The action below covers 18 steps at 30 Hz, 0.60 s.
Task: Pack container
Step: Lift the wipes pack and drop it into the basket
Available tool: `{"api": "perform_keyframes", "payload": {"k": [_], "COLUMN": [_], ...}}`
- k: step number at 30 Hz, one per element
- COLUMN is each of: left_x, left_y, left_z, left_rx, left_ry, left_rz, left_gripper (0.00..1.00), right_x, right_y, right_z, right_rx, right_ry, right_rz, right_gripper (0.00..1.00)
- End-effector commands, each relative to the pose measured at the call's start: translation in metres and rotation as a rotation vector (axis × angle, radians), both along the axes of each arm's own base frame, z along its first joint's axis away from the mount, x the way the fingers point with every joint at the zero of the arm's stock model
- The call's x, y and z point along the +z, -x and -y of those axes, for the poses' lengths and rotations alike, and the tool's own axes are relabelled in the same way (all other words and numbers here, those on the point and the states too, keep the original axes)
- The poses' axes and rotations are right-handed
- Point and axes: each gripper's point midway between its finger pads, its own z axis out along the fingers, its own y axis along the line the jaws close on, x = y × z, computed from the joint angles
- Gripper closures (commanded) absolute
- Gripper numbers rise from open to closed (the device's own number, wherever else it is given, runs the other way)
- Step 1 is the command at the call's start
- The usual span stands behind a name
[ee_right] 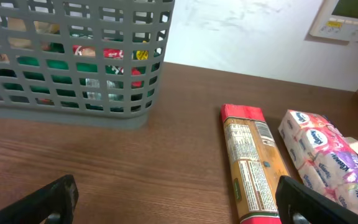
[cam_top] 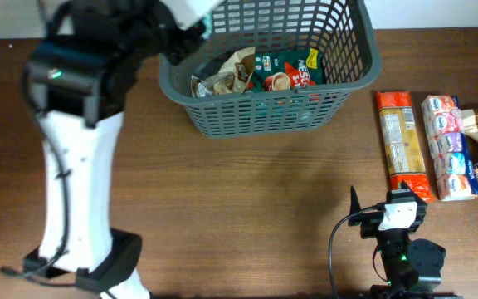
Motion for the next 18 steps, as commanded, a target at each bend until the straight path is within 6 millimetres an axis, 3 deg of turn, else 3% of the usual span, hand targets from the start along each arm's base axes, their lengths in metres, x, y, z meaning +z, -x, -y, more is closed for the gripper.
{"api": "perform_keyframes", "payload": {"k": [1, 7, 11, 16, 17, 18], "left_x": [-0.043, -0.126, -0.171, -0.203, -0.208, -0.209], "left_y": [-0.026, -0.08, -0.097, -0.1, -0.1, -0.098], "left_z": [0.033, 0.079, 0.102, 0.13, 0.133, 0.138], "left_rx": [-0.126, -0.183, -0.21, -0.251, -0.256, -0.264], "left_ry": [-0.13, -0.17, -0.186, -0.198, -0.2, -0.199], "left_rz": [0.004, -0.071, -0.114, -0.14, -0.143, -0.144], "left_gripper": [0.98, 0.98, 0.98, 0.98, 0.89, 0.73], "right_x": [-0.003, -0.003, -0.003, -0.003, -0.003, -0.003], "right_y": [0.0, 0.0, 0.0, 0.0, 0.0, 0.0], "right_z": [-0.003, -0.003, -0.003, -0.003, -0.003, -0.003], "right_rx": [0.01, 0.01, 0.01, 0.01, 0.01, 0.01], "right_ry": [-0.013, -0.013, -0.013, -0.013, -0.013, -0.013], "right_rz": [-0.004, -0.004, -0.004, -0.004, -0.004, -0.004], "right_gripper": [0.01, 0.01, 0.01, 0.01, 0.01, 0.01]}}
